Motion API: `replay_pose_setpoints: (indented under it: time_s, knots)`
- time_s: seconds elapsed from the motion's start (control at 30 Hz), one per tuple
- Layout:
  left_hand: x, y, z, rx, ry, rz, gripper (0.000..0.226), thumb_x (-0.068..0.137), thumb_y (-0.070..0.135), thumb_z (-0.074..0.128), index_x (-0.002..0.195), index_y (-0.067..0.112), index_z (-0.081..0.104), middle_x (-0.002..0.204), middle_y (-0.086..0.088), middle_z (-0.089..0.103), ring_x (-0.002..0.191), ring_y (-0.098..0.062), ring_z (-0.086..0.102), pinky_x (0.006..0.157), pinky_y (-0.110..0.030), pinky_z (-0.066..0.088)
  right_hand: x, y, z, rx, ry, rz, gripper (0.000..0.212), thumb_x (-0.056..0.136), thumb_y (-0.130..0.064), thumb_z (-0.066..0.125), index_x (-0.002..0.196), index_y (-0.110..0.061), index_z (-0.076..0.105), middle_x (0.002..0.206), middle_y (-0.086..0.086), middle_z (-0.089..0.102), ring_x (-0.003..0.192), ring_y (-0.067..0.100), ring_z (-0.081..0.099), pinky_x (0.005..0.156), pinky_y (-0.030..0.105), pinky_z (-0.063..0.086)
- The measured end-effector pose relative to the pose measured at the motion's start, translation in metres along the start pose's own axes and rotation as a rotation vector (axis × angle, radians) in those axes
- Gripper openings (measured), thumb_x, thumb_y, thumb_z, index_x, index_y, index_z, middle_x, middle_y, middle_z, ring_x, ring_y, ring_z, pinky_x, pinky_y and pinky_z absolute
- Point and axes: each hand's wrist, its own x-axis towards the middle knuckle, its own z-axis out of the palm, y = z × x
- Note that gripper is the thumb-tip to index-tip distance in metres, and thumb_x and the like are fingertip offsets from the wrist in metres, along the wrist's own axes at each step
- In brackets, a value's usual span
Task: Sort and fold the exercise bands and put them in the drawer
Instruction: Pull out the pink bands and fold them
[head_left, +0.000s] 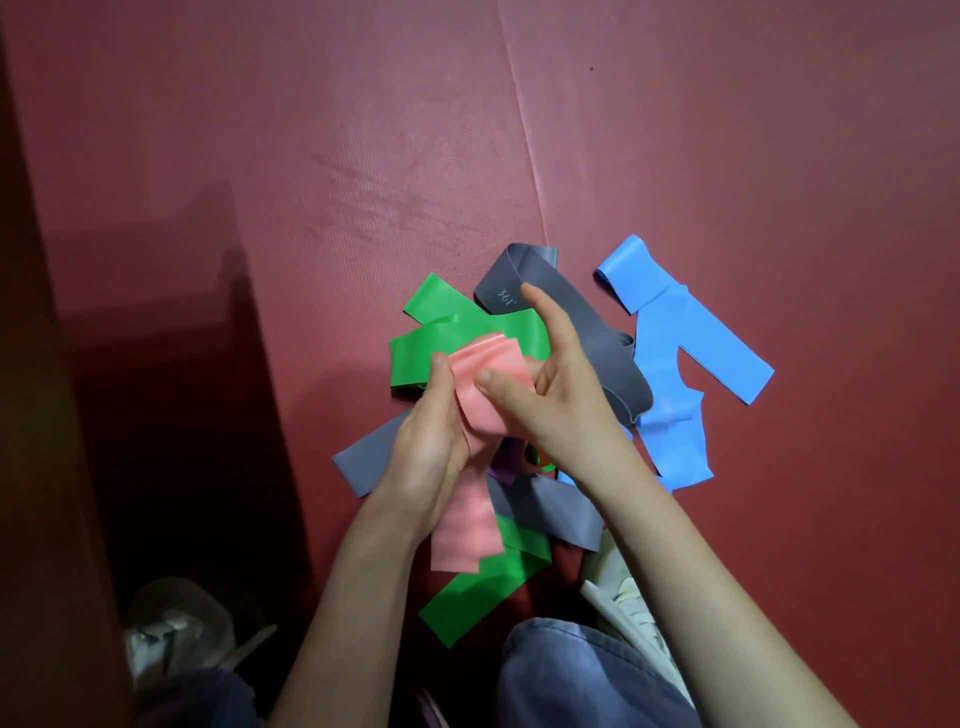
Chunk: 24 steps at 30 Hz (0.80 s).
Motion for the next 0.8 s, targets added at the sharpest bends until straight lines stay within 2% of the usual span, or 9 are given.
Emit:
replay_pose_setpoints:
  time_s: [0.07,0.1,0.23,0.33,0.4,0.47,0.63,0.73,0.8]
  knots:
    - [-0.002,0.001,0.000,0.012,-0.030,-0.019,0.069,0.083,0.061,0.029,0.121,0.008,0.051,0.106,-0.013,0.068,0.103,-0.024,0.063,0.098,-0.039,0.045,0.001,0.001,0.002,-0.036,0.027,0.017,0.071,0.073,-0.018,0.059,0.131,-0.038,0.024,0.044,-0.010,0.048,0.046,0.004,0.042,0.052,0.021,0.039]
    - [-0.003,0.001,0.001,0.008,-0.040,-0.017,0.070,0.081,0.060,0.035,0.123,0.007,0.049,0.104,-0.012,0.069,0.101,-0.022,0.064,0.095,-0.036,0.047,0.001,-0.001,0.003,-0.041,0.033,0.026,0.072,0.074,-0.017,0.059,0.134,-0.035,0.023,0.045,-0.009,0.049,0.047,0.005,0.043,0.054,0.023,0.040]
    - [0.000,-0.002,-0.001,0.134,0.010,0.096,0.033,0.075,0.031,0.045,0.098,0.012,0.061,0.074,0.000,0.073,0.066,-0.010,0.068,0.065,-0.025,0.056,0.005,-0.003,0.002,-0.013,-0.013,0.048,0.063,0.085,0.002,0.055,0.136,-0.019,0.024,0.042,-0.013,0.057,0.042,-0.004,0.050,0.050,0.009,0.040]
    - [-0.002,0.000,0.002,0.125,0.044,0.161,0.027,0.086,0.027,0.040,0.087,0.011,0.062,0.066,-0.004,0.071,0.052,-0.013,0.065,0.049,-0.024,0.054,0.002,-0.007,0.004,0.015,-0.001,0.002,0.058,0.084,-0.001,0.058,0.127,-0.027,0.030,0.045,-0.011,0.058,0.038,-0.002,0.050,0.042,0.006,0.036]
    - [-0.001,0.007,0.003,0.086,0.073,0.210,0.026,0.089,0.028,0.042,0.085,0.011,0.061,0.067,-0.006,0.069,0.053,-0.014,0.065,0.051,-0.024,0.055,-0.002,-0.002,0.003,0.022,0.054,-0.043,0.061,0.080,0.001,0.063,0.115,-0.037,0.032,0.065,-0.009,0.061,0.046,0.000,0.055,0.041,0.005,0.037]
    - [-0.001,0.014,0.000,0.122,0.080,0.294,0.023,0.090,0.026,0.042,0.090,0.013,0.061,0.067,0.003,0.071,0.060,-0.005,0.066,0.057,-0.019,0.054,-0.005,0.008,0.001,-0.005,0.060,-0.054,0.058,0.075,0.000,0.068,0.108,-0.038,0.037,0.079,-0.003,0.057,0.057,0.000,0.057,0.048,0.005,0.041]
    - [-0.006,0.019,-0.004,0.203,0.113,0.377,0.021,0.086,0.032,0.050,0.083,0.017,0.064,0.066,0.008,0.069,0.063,-0.001,0.062,0.060,-0.014,0.051,-0.009,0.014,-0.002,-0.213,-0.101,-0.028,0.008,0.072,-0.035,0.064,0.076,-0.034,0.058,0.064,-0.023,0.062,0.061,-0.006,0.055,0.061,0.008,0.039]
    - [-0.008,0.023,-0.007,0.142,0.160,0.380,0.026,0.088,0.031,0.046,0.079,0.018,0.067,0.068,0.009,0.071,0.063,-0.001,0.065,0.061,-0.017,0.052,-0.013,0.015,-0.005,-0.267,-0.187,-0.018,0.008,0.071,-0.041,0.063,0.075,-0.035,0.058,0.062,-0.021,0.060,0.058,-0.007,0.052,0.061,0.011,0.039]
    - [-0.007,0.028,-0.009,0.122,0.175,0.395,0.035,0.092,0.029,0.041,0.078,0.022,0.073,0.074,0.010,0.073,0.070,-0.002,0.067,0.068,-0.019,0.054,-0.013,0.024,-0.005,-0.458,-0.174,-0.007,0.008,0.074,-0.035,0.066,0.082,-0.035,0.062,0.068,-0.019,0.060,0.062,-0.008,0.051,0.064,0.016,0.039]
